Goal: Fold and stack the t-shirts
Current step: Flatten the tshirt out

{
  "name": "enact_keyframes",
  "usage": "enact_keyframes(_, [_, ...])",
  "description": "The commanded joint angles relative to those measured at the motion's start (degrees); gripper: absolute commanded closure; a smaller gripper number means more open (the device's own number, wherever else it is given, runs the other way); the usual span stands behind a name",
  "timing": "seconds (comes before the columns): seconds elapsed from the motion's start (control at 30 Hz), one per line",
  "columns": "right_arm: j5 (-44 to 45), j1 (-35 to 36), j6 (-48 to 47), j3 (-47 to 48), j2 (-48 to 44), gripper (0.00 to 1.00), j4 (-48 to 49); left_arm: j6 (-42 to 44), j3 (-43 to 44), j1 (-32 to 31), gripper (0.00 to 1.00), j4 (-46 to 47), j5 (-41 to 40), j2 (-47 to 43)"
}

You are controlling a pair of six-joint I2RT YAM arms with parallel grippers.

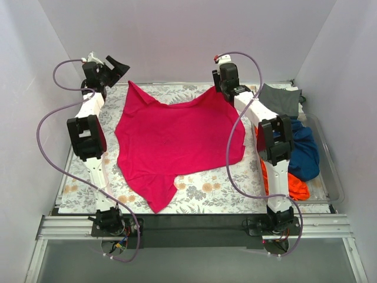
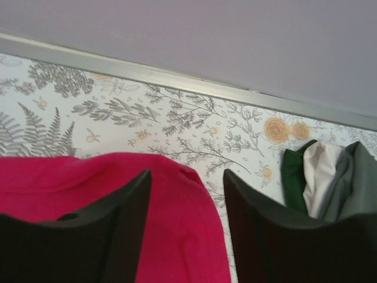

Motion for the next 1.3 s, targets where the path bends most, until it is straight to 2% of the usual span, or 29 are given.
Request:
enact_keyframes(0.0, [0.03,-0.60,1.79,2.18,-2.84,0.50,0.21,0.24,2.77,-0.86,0.07,-5.01,-5.85,0.13])
enact_keyframes(0.07, [-0.50,-0.60,1.97,0.07,-5.04,0.44,0.30,1.03,1.36,-1.47,0.06,-4.66,-7.94,-2.06])
enact_keyframes(0.2, [-4.71,-0.51,2.14,-8.44,-14.25,0.41,0.83,3.84,-3.29,-3.32,0.06,-3.08,-11.21,-7.34])
enact_keyframes(0.3, [-9.81,-0.51,3.55,-18.72,-21.28,0.41,1.79,4.63,-12.68,-6.04,0.06,0.07,-12.79,-14.45])
enact_keyframes(0.43, [-13.59,-0.51,7.50,-33.49,-29.39,0.41,6.09,5.08,-33.03,-12.80,0.05,5.79,-14.99,-25.08])
enact_keyframes(0.6, [-16.93,-0.16,11.01,-48.60,-37.29,0.43,8.39,1.65,-46.27,-18.87,0.04,9.75,-12.45,-31.52])
enact_keyframes(0.8, [-16.85,1.86,12.95,-57.94,-42.14,0.45,8.92,1.03,-52.51,-20.90,0.04,9.76,-10.60,-31.17])
enact_keyframes(0.97, [-15.80,4.32,14.18,-62.60,-41.88,0.46,9.71,1.13,-52.78,-19.68,0.03,7.99,-9.99,-27.75])
enact_keyframes(1.03, [-15.09,5.81,14.45,-62.87,-40.66,0.47,9.97,-0.54,-54.01,-18.44,0.03,10.19,-6.83,-26.95])
enact_keyframes(1.27, [-15.88,9.15,15.41,-59.54,-34.07,0.48,10.06,-0.55,-55.24,-13.53,0.03,10.72,-4.80,-23.52])
